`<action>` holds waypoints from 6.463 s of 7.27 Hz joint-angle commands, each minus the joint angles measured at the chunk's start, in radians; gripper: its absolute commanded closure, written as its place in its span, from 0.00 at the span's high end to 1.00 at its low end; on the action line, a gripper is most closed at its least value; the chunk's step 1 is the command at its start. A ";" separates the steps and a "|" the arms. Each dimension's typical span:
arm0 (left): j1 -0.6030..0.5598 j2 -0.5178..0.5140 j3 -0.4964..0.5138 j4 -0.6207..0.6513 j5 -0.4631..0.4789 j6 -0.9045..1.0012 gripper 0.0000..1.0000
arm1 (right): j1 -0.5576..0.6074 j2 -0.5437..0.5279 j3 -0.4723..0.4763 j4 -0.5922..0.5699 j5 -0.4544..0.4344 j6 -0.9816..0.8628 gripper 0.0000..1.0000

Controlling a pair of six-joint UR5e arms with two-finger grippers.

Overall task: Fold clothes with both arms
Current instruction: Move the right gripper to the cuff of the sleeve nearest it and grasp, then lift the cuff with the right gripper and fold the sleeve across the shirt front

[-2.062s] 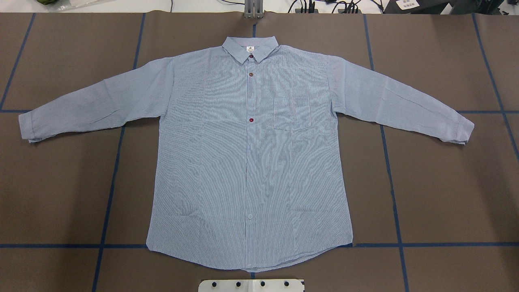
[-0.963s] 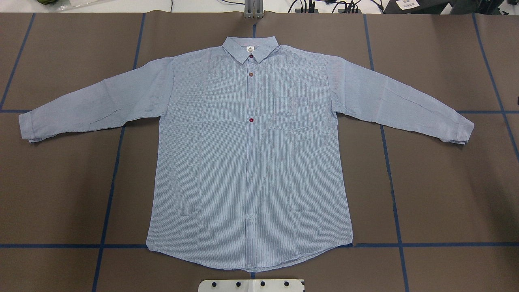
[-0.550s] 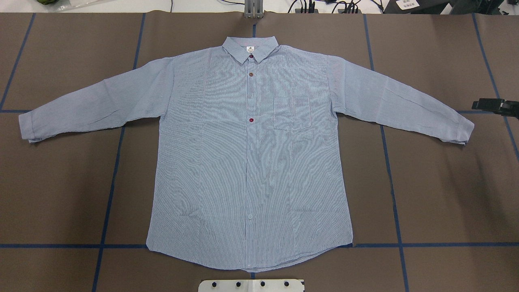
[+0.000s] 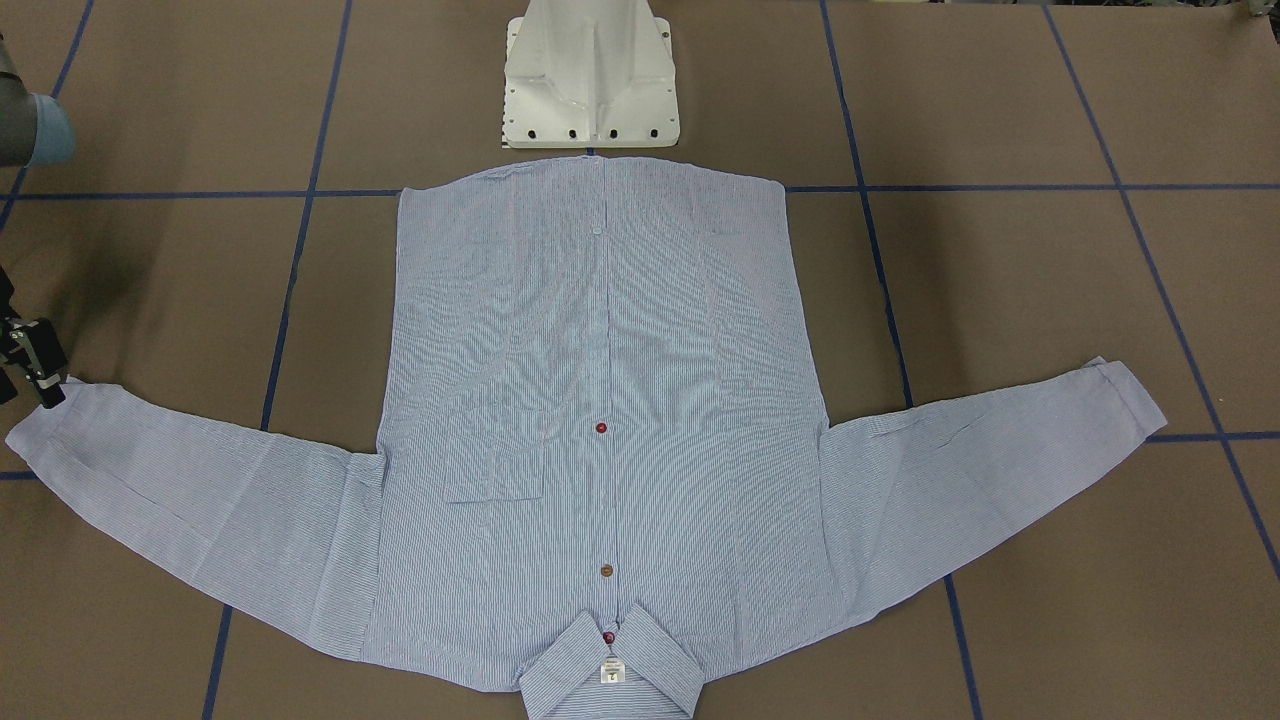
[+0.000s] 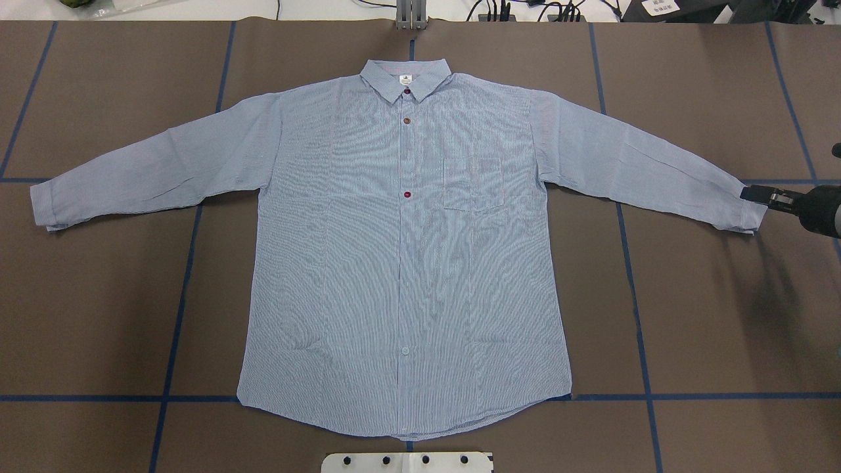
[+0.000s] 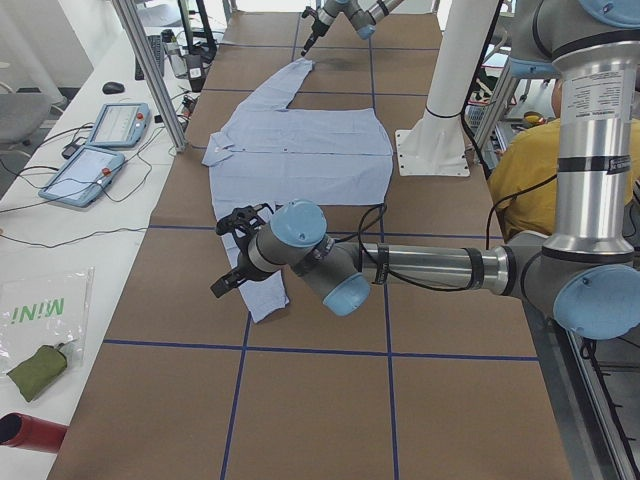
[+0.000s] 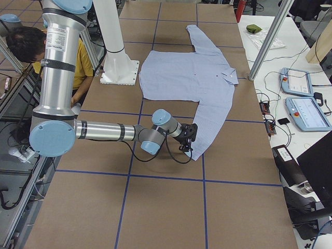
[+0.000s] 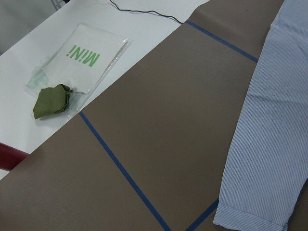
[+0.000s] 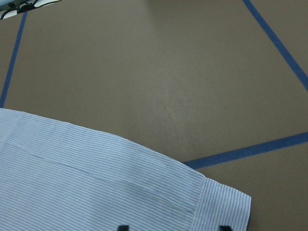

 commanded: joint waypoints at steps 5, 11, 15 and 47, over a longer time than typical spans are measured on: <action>0.000 0.000 0.000 -0.002 -0.015 0.000 1.00 | -0.062 -0.030 -0.015 0.010 -0.038 0.004 0.55; 0.000 0.000 0.003 0.000 -0.015 0.000 1.00 | -0.093 -0.029 -0.039 0.008 -0.079 0.004 0.43; 0.000 0.000 0.003 0.000 -0.015 0.000 1.00 | -0.093 -0.026 -0.012 0.008 -0.073 -0.015 0.00; 0.274 -0.024 0.302 -0.481 0.099 -0.503 1.00 | -0.017 0.824 0.268 -1.273 0.179 -0.238 1.00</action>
